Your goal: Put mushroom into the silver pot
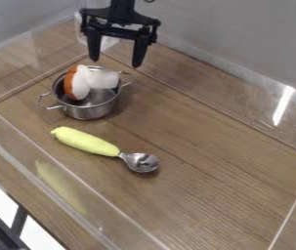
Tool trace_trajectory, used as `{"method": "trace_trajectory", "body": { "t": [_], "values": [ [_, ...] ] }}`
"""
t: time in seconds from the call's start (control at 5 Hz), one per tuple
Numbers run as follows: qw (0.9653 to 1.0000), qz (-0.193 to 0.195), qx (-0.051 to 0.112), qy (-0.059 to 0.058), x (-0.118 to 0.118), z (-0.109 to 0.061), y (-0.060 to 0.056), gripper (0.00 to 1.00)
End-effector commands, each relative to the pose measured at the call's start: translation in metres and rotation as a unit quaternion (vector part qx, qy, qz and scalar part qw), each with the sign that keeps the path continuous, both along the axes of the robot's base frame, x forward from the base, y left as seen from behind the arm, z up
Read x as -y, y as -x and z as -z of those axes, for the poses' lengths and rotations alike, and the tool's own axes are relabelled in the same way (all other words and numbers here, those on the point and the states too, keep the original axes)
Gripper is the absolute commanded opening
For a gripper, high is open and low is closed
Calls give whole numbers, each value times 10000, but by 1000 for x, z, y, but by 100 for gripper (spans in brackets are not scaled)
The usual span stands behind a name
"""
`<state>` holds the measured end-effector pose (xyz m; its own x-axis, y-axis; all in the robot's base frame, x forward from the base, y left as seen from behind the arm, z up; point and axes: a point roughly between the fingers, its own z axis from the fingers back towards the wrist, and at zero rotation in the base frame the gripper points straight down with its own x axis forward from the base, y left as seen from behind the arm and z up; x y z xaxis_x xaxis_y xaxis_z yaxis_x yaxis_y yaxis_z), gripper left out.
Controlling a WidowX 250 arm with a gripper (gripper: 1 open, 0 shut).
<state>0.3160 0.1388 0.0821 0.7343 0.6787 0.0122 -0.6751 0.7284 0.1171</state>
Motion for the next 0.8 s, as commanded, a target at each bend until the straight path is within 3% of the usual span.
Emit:
{"method": "trace_trajectory", "body": {
  "t": [0.0, 0.4, 0.6],
  "values": [
    [9993, -291, 197, -157, -2, -11, -2, 100],
    [9958, -887, 156, -193, 1, -2, 5, 100],
    [9968, -761, 161, -185, -10, -3, 9, 100]
  ]
}}
